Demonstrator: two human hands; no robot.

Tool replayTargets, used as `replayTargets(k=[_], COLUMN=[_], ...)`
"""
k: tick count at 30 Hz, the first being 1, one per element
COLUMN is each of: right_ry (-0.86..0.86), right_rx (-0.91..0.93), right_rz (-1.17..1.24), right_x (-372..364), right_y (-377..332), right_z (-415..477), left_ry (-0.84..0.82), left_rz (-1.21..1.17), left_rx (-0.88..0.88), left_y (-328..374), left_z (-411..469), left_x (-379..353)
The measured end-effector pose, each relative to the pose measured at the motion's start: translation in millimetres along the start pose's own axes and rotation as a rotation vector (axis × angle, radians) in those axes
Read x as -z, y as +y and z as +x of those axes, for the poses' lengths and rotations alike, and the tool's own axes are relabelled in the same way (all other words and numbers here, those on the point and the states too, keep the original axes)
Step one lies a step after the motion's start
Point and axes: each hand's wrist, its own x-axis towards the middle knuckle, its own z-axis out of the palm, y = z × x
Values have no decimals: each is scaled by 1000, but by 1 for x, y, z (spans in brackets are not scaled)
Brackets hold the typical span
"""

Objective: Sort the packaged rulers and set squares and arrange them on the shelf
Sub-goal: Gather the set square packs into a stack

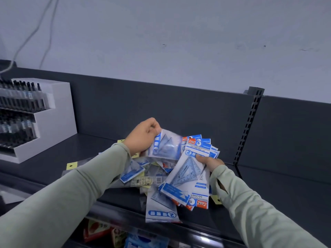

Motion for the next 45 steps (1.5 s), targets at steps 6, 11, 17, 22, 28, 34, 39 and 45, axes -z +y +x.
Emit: replayTargets(k=[6,11,17,22,28,34,39,45], right_ry=[69,115,178,119,110,97,85,70], right_rx=[-2,-18,8,5,2,-24,-13,-9], right_rz=[92,108,153,177,110,110,71,0], right_x=[2,10,8,2,-6,-13,-12,-25], right_y=[1,-3,-8,-8,-2,7,25,21], right_z=[14,20,24,26,31,42,86,70], left_ry=[-36,5,150,36,-225,-276,-154,-113], left_rz=[-486,-697,-863,-336,-68,-373,-155,-118], left_rx=[108,238,255,280,223,222,304,353], left_y=[5,4,3,-3,-11,-11,-13,-13], left_z=[3,3,11,9,2,-8,-11,-11], left_x=[-13,-23,-32,-48,-48,-45,-39,-35])
